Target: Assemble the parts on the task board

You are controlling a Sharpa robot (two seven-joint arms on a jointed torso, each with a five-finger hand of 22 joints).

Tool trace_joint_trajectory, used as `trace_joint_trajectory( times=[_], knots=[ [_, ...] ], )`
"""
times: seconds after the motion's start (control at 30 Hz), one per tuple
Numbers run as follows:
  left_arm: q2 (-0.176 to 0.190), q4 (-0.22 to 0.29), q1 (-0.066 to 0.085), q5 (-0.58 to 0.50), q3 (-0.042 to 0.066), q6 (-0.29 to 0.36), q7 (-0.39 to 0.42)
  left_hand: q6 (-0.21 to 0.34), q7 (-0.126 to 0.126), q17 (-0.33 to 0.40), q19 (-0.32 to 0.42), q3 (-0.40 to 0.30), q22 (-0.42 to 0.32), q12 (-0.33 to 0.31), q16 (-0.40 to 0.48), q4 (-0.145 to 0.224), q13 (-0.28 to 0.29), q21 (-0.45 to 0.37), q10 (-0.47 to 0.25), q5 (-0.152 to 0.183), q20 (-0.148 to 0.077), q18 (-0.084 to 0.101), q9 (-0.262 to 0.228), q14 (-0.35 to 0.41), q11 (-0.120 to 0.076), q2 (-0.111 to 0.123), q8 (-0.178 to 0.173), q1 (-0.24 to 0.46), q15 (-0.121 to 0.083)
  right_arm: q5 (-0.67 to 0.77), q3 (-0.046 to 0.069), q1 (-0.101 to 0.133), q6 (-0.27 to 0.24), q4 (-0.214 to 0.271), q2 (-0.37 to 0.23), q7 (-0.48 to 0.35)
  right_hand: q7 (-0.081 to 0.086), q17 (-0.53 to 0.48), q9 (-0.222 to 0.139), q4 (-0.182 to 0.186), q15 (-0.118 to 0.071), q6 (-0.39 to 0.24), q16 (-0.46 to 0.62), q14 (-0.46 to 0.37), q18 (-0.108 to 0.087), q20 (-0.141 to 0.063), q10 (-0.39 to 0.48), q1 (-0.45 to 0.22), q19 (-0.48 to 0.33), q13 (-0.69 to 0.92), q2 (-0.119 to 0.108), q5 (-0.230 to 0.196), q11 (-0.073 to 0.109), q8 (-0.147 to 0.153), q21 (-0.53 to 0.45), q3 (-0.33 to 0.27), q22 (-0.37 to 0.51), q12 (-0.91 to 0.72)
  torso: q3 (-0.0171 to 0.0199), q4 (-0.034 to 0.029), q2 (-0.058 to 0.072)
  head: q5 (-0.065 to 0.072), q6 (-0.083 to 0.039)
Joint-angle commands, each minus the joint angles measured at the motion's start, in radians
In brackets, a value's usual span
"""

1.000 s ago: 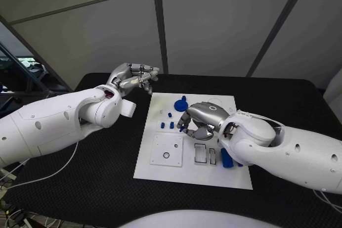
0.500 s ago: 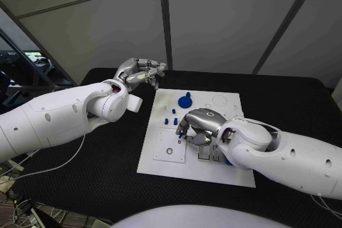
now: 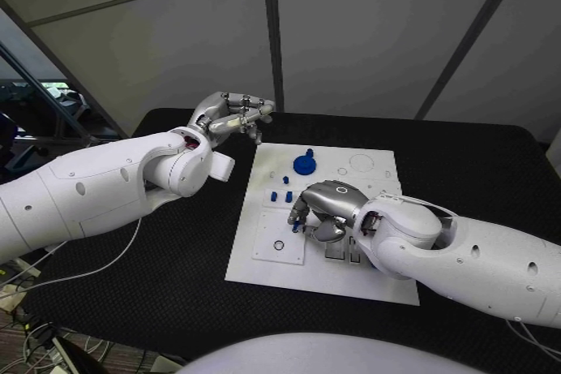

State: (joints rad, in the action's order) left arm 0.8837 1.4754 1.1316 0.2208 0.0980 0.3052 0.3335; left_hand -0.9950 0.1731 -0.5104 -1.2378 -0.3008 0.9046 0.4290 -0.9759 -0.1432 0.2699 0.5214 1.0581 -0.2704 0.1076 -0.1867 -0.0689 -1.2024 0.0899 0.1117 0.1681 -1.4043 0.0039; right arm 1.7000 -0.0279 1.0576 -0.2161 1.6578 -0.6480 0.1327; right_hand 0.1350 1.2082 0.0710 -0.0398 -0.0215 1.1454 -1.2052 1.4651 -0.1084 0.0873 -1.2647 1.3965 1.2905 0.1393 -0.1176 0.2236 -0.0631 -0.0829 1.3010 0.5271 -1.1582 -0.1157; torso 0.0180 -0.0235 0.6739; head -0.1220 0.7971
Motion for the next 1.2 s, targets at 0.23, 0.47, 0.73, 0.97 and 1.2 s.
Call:
trace_joint_trajectory(
  times=[0.23, 0.47, 0.73, 0.97, 1.2],
  knots=[
    [-0.002, -0.001, 0.002, -0.003, 0.000, -0.015, 0.007, 0.007, -0.001, 0.001, 0.004, 0.006, -0.001, 0.004, 0.007, 0.001, 0.001, -0.001, -0.008, -0.001, 0.000, 0.007, 0.002, 0.000, 0.001, 0.006, 0.005, -0.004, 0.008, 0.020, 0.000, -0.004, 0.031, -0.007, 0.008, -0.003, 0.007, -0.001, 0.001, 0.003, 0.005, -0.003, -0.004, 0.060, 0.014, 0.002, 0.007, -0.006, 0.002, -0.002, -0.001, 0.000, -0.002, 0.000, 0.006, 0.002, -0.001, 0.004, -0.0001, 0.0003, 0.000, -0.001, 0.004],
    [-0.002, -0.001, 0.002, -0.003, 0.000, -0.015, 0.006, 0.009, 0.000, 0.001, 0.005, 0.006, -0.003, 0.005, 0.007, 0.000, 0.001, -0.004, -0.009, -0.001, 0.001, 0.007, 0.002, 0.000, 0.001, 0.006, 0.006, -0.004, 0.008, 0.030, -0.001, -0.005, 0.037, -0.013, 0.010, 0.001, 0.007, -0.001, 0.001, 0.003, 0.005, -0.003, -0.004, 0.060, 0.014, 0.002, 0.007, -0.006, 0.002, -0.002, -0.001, 0.000, -0.002, 0.000, 0.006, 0.002, -0.001, 0.004, -0.0002, 0.0003, 0.000, -0.002, 0.006],
    [-0.002, -0.002, 0.002, -0.003, 0.000, -0.017, 0.005, 0.009, 0.000, 0.001, 0.005, 0.006, -0.003, 0.005, 0.007, 0.000, 0.001, -0.004, -0.009, -0.001, 0.001, 0.007, 0.002, 0.000, 0.001, 0.006, 0.006, -0.004, 0.008, 0.041, -0.001, -0.006, 0.038, -0.018, 0.013, 0.005, 0.007, -0.001, 0.001, 0.003, 0.005, -0.003, -0.004, 0.060, 0.014, 0.002, 0.007, -0.006, 0.002, -0.002, -0.001, 0.000, -0.002, 0.000, 0.006, 0.002, -0.001, 0.004, -0.0001, 0.0000, 0.000, -0.002, 0.006],
    [-0.003, -0.004, 0.002, -0.003, 0.000, -0.021, 0.003, 0.009, 0.000, 0.001, 0.005, 0.006, -0.003, 0.005, 0.007, 0.000, 0.001, -0.004, -0.009, -0.001, 0.001, 0.007, 0.002, 0.000, 0.001, 0.006, 0.006, -0.004, 0.008, 0.053, -0.001, -0.006, 0.026, -0.022, 0.017, 0.009, 0.007, -0.001, 0.001, 0.003, 0.005, -0.002, -0.005, 0.060, 0.014, 0.002, 0.007, -0.007, 0.000, -0.002, -0.001, 0.000, -0.002, 0.000, 0.006, 0.001, -0.001, 0.005, 0.0007, -0.0001, 0.000, -0.002, 0.005],
    [-0.004, -0.004, 0.002, -0.003, 0.000, -0.024, 0.001, 0.009, 0.000, 0.001, 0.005, 0.006, -0.003, 0.005, 0.007, 0.000, 0.001, -0.004, -0.009, -0.001, 0.001, 0.007, 0.002, 0.000, 0.001, 0.006, 0.006, -0.004, 0.008, 0.058, -0.001, -0.007, 0.018, -0.024, 0.020, 0.012, 0.007, -0.001, 0.001, 0.003, 0.005, -0.002, -0.005, 0.060, 0.014, 0.002, 0.007, -0.007, 0.000, -0.002, -0.001, 0.000, -0.002, 0.000, 0.006, 0.001, -0.001, 0.005, 0.0000, -0.0001, 0.000, -0.002, 0.007]
  ],
)
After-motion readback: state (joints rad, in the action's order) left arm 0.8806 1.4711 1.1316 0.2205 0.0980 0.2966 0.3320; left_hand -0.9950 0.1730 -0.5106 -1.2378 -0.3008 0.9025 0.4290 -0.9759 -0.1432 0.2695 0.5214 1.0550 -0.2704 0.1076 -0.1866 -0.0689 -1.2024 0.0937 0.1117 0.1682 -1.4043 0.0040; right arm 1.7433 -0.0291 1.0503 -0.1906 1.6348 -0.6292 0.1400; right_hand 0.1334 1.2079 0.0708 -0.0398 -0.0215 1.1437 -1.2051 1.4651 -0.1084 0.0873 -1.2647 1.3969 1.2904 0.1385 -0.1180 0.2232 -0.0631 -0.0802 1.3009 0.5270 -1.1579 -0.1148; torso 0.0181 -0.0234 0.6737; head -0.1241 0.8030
